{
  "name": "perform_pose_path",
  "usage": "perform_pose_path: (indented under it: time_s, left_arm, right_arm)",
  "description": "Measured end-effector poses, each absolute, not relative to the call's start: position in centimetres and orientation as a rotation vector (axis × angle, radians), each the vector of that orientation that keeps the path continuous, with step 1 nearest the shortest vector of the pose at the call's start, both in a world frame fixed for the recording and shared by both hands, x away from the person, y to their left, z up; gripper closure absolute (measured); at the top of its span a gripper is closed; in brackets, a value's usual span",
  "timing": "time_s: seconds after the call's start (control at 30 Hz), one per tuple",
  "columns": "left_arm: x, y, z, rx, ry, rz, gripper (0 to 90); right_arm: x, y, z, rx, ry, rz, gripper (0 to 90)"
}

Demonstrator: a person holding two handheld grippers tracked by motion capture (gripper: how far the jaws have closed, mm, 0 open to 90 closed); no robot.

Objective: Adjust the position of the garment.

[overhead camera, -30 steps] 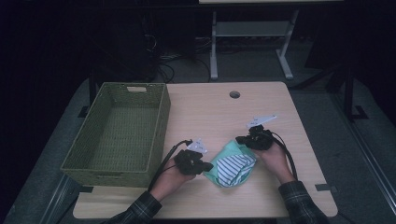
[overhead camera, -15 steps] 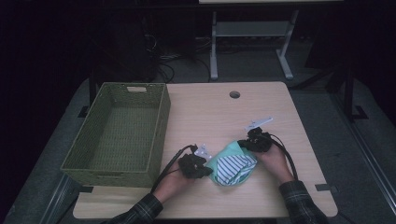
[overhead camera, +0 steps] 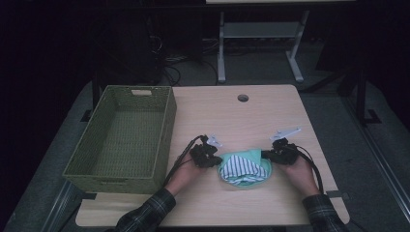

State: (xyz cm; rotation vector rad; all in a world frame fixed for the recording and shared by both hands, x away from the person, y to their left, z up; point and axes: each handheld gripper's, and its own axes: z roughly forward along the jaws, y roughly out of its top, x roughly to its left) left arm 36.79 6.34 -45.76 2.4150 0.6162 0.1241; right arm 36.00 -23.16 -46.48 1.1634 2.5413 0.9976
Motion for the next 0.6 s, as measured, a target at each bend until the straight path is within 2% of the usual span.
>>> perform_pose_path:
  time_s: [0.27,0.4,0.6]
  left_arm:
    - [38.0,6.8,-45.6,2.375,0.662,0.1,89.0]
    - [37.7,7.9,-45.1,2.355,0.687,0.085,79.1]
    - [36.4,9.4,-44.4,2.334,0.726,0.068,58.1]
  right_arm:
    - [33.9,-23.7,-46.3,1.151,2.553,1.006,89.8]
    - [34.0,-24.0,-45.7,1.158,2.537,1.034,89.7]
    - [34.9,-24.6,-44.3,1.176,2.447,1.079,89.7]
